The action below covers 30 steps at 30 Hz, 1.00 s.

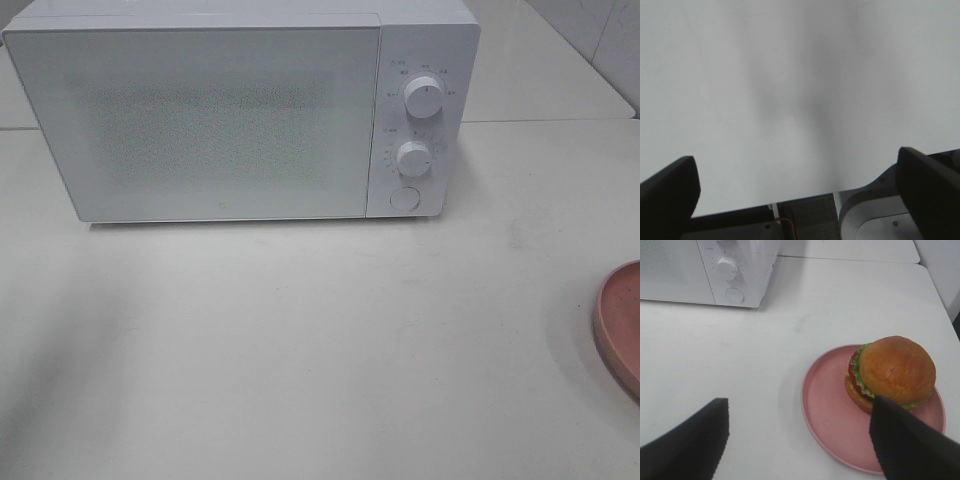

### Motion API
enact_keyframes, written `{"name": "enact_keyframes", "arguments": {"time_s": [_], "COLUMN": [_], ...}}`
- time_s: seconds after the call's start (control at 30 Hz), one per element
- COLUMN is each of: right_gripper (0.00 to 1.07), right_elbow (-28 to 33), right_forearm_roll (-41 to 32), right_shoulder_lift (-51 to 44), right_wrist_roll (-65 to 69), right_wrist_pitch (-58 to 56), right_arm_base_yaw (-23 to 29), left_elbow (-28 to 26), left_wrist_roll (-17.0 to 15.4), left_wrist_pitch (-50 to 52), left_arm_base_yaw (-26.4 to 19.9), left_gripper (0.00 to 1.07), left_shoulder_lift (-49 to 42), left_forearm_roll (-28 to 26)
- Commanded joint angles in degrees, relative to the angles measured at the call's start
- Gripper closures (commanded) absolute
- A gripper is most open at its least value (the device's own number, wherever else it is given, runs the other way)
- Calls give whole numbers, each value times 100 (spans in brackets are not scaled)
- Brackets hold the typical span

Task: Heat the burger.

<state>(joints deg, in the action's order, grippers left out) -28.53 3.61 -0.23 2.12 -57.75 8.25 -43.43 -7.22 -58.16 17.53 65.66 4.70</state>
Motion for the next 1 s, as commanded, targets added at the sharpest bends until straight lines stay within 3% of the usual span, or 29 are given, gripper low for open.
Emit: {"name": "enact_keyframes", "arguments": {"time_s": [0.03, 0.33, 0.4, 0.53, 0.73, 0.87, 0.97, 1.0], "right_gripper": [32, 32, 32, 32, 32, 32, 32, 32], "right_elbow": [6, 6, 6, 6, 6, 6, 6, 6], "right_forearm_roll": [0, 0, 0, 0, 0, 0, 0, 0], "right_shoulder_lift": [-155, -155, -155, -155, -155, -155, -155, -155], "right_wrist_roll": [-11, -11, -11, -11, -11, -11, -11, -11], "right_wrist_pitch": [57, 57, 57, 57, 57, 57, 57, 57], "right_arm_base_yaw": [-23, -23, -23, -23, -23, -23, -23, -23], "left_elbow": [-6, 338, 831, 1215, 1197, 1209, 1381, 1381], "left_wrist_roll": [-86, -218, -258, -275, -304, -115, 350, 350], "left_wrist_pitch": [-470, -825, -808, -779, -756, -636, -309, -309], "left_arm_base_yaw": [-579, -842, -842, -842, -842, -842, -842, -842], "left_gripper": [6, 6, 6, 6, 6, 7, 7, 7], "left_shoulder_lift": [-430, -1478, -2263, -3025, -3839, -4389, -4801, -4801], "left_forearm_roll": [-201, -298, -470, -544, -579, -470, -556, -556]}}
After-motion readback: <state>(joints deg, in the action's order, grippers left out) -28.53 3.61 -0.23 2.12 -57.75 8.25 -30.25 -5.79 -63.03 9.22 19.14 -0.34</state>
